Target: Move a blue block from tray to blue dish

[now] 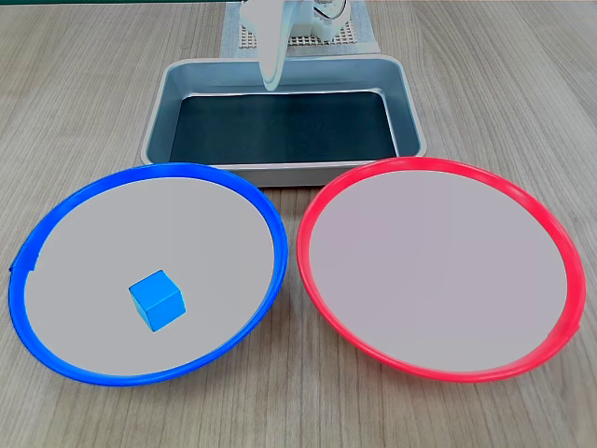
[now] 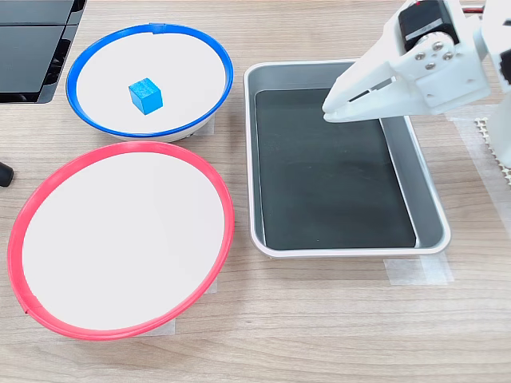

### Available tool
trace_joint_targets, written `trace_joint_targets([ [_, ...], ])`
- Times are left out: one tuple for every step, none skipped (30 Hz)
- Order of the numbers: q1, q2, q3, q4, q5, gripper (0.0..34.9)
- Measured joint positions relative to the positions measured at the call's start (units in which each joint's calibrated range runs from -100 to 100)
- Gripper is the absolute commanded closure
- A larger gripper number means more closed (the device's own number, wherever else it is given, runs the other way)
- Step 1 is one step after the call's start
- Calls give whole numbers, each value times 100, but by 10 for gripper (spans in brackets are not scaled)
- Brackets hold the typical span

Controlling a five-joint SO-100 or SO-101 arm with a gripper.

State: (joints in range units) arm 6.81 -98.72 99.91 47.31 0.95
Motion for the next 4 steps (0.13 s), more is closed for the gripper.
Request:
trace_joint_targets([
  [0, 0, 0, 0, 0, 346],
  [0, 0, 0, 0, 0, 346],
  [0, 0, 0, 0, 0, 346],
  [0, 0, 0, 0, 0, 346],
])
